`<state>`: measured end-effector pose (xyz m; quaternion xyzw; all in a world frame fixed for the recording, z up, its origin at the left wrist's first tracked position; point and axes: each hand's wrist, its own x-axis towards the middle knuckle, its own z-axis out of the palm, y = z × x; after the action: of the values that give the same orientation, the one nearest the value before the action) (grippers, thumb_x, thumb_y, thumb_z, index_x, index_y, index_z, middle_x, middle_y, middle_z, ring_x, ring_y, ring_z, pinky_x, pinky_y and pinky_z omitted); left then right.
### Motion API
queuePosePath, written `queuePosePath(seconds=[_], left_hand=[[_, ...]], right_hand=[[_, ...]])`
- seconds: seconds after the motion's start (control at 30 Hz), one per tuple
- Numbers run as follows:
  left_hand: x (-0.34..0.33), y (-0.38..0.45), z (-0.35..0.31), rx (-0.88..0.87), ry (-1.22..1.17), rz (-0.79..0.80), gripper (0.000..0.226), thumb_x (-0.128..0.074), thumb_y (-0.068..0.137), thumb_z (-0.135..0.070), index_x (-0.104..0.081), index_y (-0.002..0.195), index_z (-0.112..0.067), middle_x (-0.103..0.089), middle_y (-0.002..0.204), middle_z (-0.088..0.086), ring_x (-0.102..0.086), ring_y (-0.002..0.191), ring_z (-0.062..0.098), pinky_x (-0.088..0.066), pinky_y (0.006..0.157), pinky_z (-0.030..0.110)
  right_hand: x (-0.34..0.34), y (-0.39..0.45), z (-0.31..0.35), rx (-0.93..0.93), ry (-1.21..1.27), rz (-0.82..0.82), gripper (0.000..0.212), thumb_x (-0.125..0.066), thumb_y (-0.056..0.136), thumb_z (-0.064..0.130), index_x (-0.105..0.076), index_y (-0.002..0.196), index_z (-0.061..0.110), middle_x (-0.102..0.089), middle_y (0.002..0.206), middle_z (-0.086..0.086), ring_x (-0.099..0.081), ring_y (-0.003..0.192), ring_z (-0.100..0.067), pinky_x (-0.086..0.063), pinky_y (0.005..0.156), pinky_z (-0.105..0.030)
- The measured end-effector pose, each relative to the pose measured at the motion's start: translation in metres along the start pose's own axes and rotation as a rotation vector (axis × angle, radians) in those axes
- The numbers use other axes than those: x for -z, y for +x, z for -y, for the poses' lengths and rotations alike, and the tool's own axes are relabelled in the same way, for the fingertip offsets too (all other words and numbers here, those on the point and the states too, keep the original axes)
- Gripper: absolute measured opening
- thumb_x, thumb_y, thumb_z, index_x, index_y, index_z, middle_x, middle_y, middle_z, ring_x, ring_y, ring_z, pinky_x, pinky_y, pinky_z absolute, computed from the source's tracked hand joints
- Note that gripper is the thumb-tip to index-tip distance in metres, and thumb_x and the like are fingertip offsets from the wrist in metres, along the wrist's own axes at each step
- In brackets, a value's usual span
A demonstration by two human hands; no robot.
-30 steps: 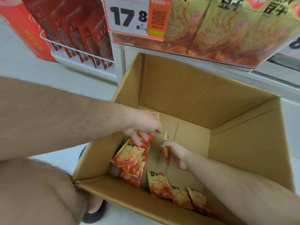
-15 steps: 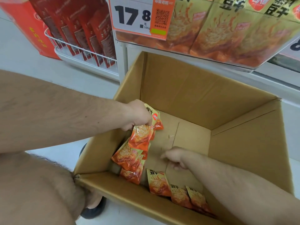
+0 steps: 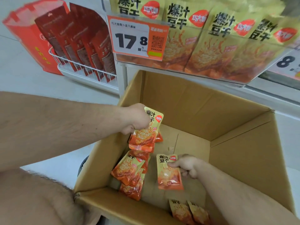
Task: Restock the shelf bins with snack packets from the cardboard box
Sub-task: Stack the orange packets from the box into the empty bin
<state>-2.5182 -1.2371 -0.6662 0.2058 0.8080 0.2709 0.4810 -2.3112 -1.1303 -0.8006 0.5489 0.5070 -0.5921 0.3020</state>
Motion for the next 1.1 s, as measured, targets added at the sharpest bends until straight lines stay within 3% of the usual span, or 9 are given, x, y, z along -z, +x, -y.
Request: queuePosePath(seconds=[0.07,0.2,0.3,0.37,0.43,0.63,0.87,1.0,1.1], left_hand=[[0.011,-0.003,-0.011,-0.020,-0.026,-0.013,0.029,-0.060,0.089,0.003,-0.059,0.116,-0.010,-0.063,0.111,0.012,-0.056,0.092,0.024,-0.044,0.061,0.029],[0.033,-0.018,-0.024,-0.070,-0.160,0.012,0.028,-0.063,0.091,0.001,-0.064,0.113,-0.015,-0.070,0.117,0.011,-0.062,0.115,0.032,-0.049,0.091,0.036],[0.045,-0.031,-0.032,-0.112,-0.244,0.067,0.031,-0.060,0.090,0.000,-0.068,0.107,-0.024,-0.071,0.117,0.008,-0.061,0.118,0.032,-0.047,0.104,0.049],[0.052,-0.043,-0.040,-0.157,-0.264,0.100,0.037,-0.063,0.080,-0.004,-0.068,0.110,-0.026,-0.067,0.124,0.007,-0.059,0.121,0.030,-0.047,0.104,0.050],[0.057,-0.057,-0.049,-0.219,-0.288,0.152,0.048,-0.061,0.074,-0.004,-0.066,0.116,-0.026,-0.066,0.128,0.007,-0.058,0.122,0.029,-0.046,0.105,0.051],[0.067,-0.096,-0.064,-0.437,-0.332,0.239,0.058,-0.049,0.083,0.021,-0.063,0.123,-0.019,-0.072,0.116,0.007,-0.063,0.117,0.030,-0.042,0.107,0.053],[0.079,-0.119,-0.069,-0.587,-0.403,0.099,0.047,-0.060,0.087,0.017,-0.061,0.123,-0.013,-0.073,0.112,0.010,-0.070,0.101,0.022,-0.057,0.074,0.030],[0.089,-0.130,-0.074,-0.665,-0.402,0.059,0.045,-0.055,0.088,0.020,-0.061,0.121,-0.010,-0.074,0.110,0.010,-0.071,0.097,0.018,-0.055,0.066,0.021],[0.095,-0.136,-0.079,-0.703,-0.402,0.032,0.044,-0.057,0.089,0.016,-0.060,0.122,-0.014,-0.074,0.110,0.006,-0.071,0.101,0.017,-0.059,0.076,0.027]], right_hand=[[0.026,-0.028,0.018,0.170,0.262,0.042,0.006,-0.063,0.095,0.011,-0.062,0.090,0.015,-0.069,0.069,0.000,-0.045,0.044,-0.003,-0.014,0.041,-0.016],[0.039,-0.114,0.064,0.592,0.339,0.142,0.004,-0.056,0.091,0.010,-0.060,0.090,0.011,-0.060,0.056,0.005,-0.027,0.037,-0.001,-0.014,0.042,-0.017],[0.029,-0.166,0.088,0.783,0.272,0.050,0.013,-0.064,0.083,0.012,-0.065,0.095,0.008,-0.071,0.071,-0.002,-0.051,0.045,-0.004,-0.031,0.043,-0.015],[0.021,-0.189,0.098,0.862,0.247,-0.035,0.018,-0.068,0.085,0.006,-0.068,0.103,0.007,-0.076,0.092,-0.009,-0.070,0.073,-0.017,-0.052,0.066,-0.026],[0.012,-0.206,0.104,0.908,0.236,-0.139,0.022,-0.070,0.085,0.001,-0.069,0.107,0.006,-0.076,0.098,-0.011,-0.073,0.087,-0.022,-0.057,0.080,-0.034],[-0.011,-0.239,0.122,1.020,0.246,-0.363,0.028,-0.079,0.079,0.003,-0.067,0.104,0.004,-0.077,0.092,-0.008,-0.074,0.085,-0.018,-0.059,0.071,-0.031],[-0.025,-0.266,0.141,1.095,0.244,-0.484,0.037,-0.086,0.073,0.010,-0.059,0.099,0.007,-0.074,0.084,-0.006,-0.070,0.068,-0.009,-0.051,0.053,-0.021],[-0.020,-0.287,0.153,1.080,0.100,-0.385,0.043,-0.086,0.072,0.013,-0.061,0.107,0.015,-0.076,0.095,-0.003,-0.073,0.085,-0.015,-0.053,0.062,-0.022],[-0.014,-0.306,0.159,1.084,-0.081,-0.286,0.024,-0.079,0.079,0.009,-0.070,0.101,0.013,-0.077,0.084,0.003,-0.071,0.070,-0.005,-0.049,0.056,-0.015]])
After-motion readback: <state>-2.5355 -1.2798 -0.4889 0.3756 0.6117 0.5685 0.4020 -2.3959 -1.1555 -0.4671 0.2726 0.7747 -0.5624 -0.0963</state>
